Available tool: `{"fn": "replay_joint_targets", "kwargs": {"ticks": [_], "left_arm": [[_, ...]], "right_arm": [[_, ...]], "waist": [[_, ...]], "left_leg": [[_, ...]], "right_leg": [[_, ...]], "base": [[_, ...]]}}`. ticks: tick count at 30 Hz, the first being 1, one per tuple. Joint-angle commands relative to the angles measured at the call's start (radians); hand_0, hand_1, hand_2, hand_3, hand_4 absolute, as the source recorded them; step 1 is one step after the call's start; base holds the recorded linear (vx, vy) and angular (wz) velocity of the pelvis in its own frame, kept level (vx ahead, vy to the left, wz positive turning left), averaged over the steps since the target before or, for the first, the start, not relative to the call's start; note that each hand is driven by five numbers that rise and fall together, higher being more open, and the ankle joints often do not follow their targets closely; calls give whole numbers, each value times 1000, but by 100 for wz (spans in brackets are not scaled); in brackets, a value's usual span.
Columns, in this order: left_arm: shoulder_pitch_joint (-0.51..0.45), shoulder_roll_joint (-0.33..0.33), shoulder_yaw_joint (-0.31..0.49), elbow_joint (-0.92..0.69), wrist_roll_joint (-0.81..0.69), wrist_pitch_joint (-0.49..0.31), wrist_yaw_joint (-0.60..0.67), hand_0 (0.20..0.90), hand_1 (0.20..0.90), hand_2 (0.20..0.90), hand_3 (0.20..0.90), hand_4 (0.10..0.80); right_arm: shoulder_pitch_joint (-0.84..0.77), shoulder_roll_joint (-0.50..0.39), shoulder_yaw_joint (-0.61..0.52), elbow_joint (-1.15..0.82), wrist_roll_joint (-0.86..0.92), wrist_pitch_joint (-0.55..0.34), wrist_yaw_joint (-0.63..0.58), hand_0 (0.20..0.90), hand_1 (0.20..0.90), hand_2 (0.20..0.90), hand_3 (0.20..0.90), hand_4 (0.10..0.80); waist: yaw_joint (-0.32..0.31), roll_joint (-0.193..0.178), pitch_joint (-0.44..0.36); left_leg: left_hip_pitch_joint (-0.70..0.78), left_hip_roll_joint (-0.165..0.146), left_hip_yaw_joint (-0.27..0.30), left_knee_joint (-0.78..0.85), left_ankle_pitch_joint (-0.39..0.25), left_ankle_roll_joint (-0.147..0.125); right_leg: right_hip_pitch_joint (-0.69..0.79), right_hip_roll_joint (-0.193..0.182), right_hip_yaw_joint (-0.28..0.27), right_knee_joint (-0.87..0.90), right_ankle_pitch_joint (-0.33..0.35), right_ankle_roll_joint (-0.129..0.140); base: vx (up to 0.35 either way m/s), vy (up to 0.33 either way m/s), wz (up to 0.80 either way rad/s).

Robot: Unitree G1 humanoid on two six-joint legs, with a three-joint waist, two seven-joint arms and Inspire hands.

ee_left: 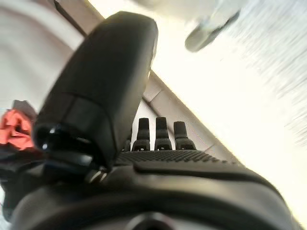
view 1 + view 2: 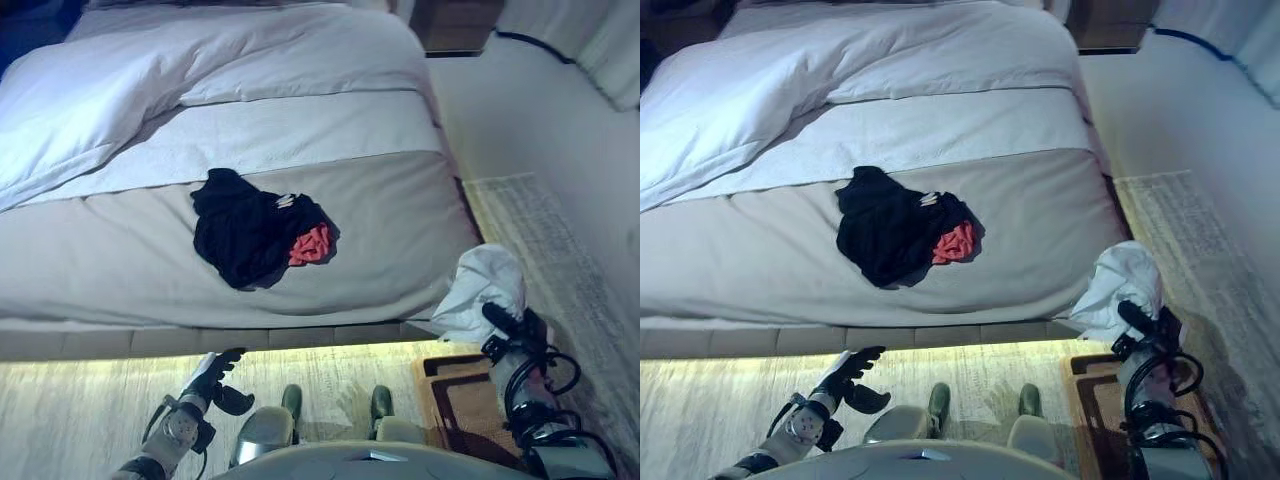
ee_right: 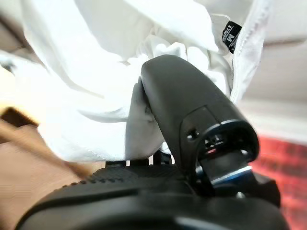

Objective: Pick up the clothes from the bed and place them into the basket

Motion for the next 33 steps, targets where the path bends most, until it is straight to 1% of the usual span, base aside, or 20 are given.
{"fn": "replay_joint_targets", "kwargs": {"ticks": [1, 2, 3, 4, 5, 7, 8, 10, 12, 15, 18, 23, 29, 33], "left_arm": [[30, 7, 18, 31, -57, -29, 22, 900, 900, 900, 900, 800], [23, 0, 23, 50, -78, -21, 32, 900, 900, 900, 900, 800], [14, -7, 25, 66, -90, -18, 41, 900, 900, 900, 900, 800], [6, -11, 26, 76, -103, -14, 44, 900, 900, 900, 900, 800], [-6, -15, 28, 79, -107, -15, 45, 900, 900, 900, 900, 800], [-22, -26, 46, 69, -103, 8, 44, 900, 900, 900, 900, 800], [-32, -34, 54, 61, -82, 15, 22, 900, 900, 900, 900, 800], [-38, -48, 45, 67, -39, -14, 3, 900, 900, 900, 900, 800], [-36, -60, 33, 71, -31, -13, 9, 900, 900, 900, 900, 800], [-19, -70, 40, 79, -34, -27, 15, 900, 900, 900, 900, 800], [-4, -71, 48, 90, -19, -45, 22, 900, 900, 900, 900, 800], [9, -66, 53, 95, 0, -59, 23, 900, 900, 900, 900, 800], [40, -52, 62, 102, 13, -65, 30, 900, 900, 900, 900, 800], [54, -42, 65, 96, 4, -71, 26, 900, 900, 900, 900, 800]], "right_arm": [[-26, -97, -24, -3, 25, -65, 24, 300, 300, 300, 200, 100], [-36, -89, -18, 24, 20, -56, 34, 300, 300, 300, 200, 100], [-42, -79, -13, 45, 17, -53, 35, 300, 300, 300, 200, 100], [-47, -67, -7, 66, 14, -58, 29, 300, 300, 300, 200, 100], [-49, -46, 1, 86, 13, -63, 12, 300, 300, 300, 200, 100], [-39, -23, 1, 115, 21, -62, -8, 300, 300, 300, 200, 100], [-34, -17, 2, 132, 37, -56, -19, 300, 300, 300, 200, 100], [-30, -20, 1, 156, 56, -48, -31, 300, 300, 300, 200, 100], [-28, -23, -10, 176, 80, -38, -30, 300, 300, 300, 200, 100], [-7, -17, -22, 205, 88, -32, -8, 300, 300, 300, 200, 100], [5, -7, -20, 213, 95, -36, -13, 300, 300, 300, 200, 100], [1, -21, -30, 224, 125, -41, -9, 300, 300, 300, 200, 100], [-12, -59, -51, 214, 133, -42, -23, 300, 300, 300, 200, 100], [-31, -102, -74, 217, 135, -46, -19, 300, 300, 300, 200, 100]], "waist": [[51, 48, -50], [63, 53, -63], [73, 49, -71], [86, 36, -74], [101, 19, -78], [108, 3, -83], [111, 0, -85], [113, 3, -88], [112, 6, -94], [106, 12, -109], [102, 20, -113], [106, 32, -111], [111, 52, -105], [116, 65, -93]], "left_leg": [[-42, 8, 28, -47, -13, 17], [-52, 7, 47, -51, -9, 25], [-60, 2, 63, -50, -10, 29], [-61, -7, 80, -46, -13, 27], [-74, -12, 103, -36, -6, 12], [-94, -10, 111, -18, 4, -4], [-100, -6, 110, -13, 9, -10], [-104, 3, 107, -24, 21, -24], [-102, 8, 106, -40, 32, -30], [-94, 12, 97, -65, 46, -37], [-89, 15, 94, -78, 56, -44], [-84, 14, 80, -95, 66, -50], [-86, 8, 68, -99, 73, -56], [-85, 6, 60, -97, 71, -63]], "right_leg": [[1, -83, -179, 335, -119, 84], [9, -84, -207, 349, -121, 74], [24, -82, -223, 332, -134, 73], [52, -81, -245, 280, -149, 74], [104, -59, -273, 165, -165, 74], [148, -18, -252, 44, -180, 64], [154, -6, -247, 5, -188, 51], [165, 12, -245, -42, -194, 36], [171, 22, -242, -64, -191, 32], [171, 38, -239, -80, -189, 22], [172, 44, -243, -81, -194, 16], [174, 51, -253, -79, -200, 12], [175, 47, -268, -76, -206, 8], [178, 44, -275, -70, -214, 7]], "base": [[-275, 192, -117], [-152, 78, -111], [-104, -22, -113], [-95, -138, -134], [-84, -200, -120], [-68, -205, -97], [-59, -149, -45], [-64, -128, -18], [-32, -93, -14], [-10, -77, -8], [-1, -65, -12], [-14, -49, 0], [-2, -6, 1], [1, -5, 11]]}}
